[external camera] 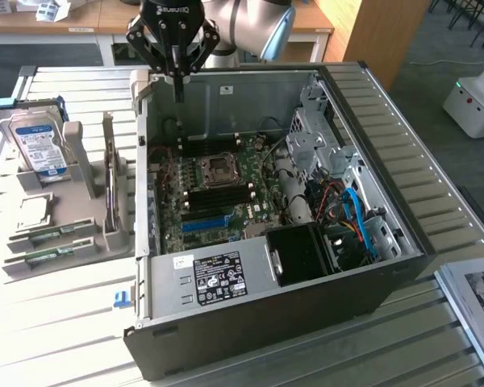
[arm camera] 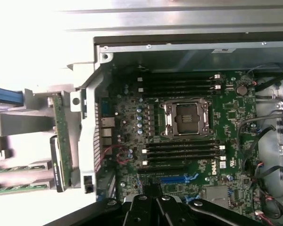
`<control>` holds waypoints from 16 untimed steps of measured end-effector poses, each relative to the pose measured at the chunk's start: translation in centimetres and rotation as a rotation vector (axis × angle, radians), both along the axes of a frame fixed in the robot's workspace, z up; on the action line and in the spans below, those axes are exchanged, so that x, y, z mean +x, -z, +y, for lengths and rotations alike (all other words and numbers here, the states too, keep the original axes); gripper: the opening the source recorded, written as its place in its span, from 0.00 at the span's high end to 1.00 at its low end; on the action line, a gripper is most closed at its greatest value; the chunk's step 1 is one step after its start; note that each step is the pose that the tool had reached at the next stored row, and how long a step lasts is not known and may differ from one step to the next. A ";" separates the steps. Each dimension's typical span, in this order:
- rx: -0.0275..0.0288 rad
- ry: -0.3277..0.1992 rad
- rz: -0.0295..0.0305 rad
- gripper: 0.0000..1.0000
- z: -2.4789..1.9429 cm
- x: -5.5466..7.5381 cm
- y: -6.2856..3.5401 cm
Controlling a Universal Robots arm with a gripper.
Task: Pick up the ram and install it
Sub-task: 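Reach for the ram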
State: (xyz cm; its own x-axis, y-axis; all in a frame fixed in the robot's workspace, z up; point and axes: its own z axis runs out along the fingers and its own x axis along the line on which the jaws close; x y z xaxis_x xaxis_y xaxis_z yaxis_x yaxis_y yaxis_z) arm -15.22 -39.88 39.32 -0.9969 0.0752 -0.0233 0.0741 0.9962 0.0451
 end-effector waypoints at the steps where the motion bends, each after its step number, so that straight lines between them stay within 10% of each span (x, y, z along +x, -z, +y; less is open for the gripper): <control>1: -0.0001 0.000 0.0001 0.90 0.00 -0.3 0.00; 16: -0.0001 0.000 0.0000 0.90 0.04 -4.6 0.00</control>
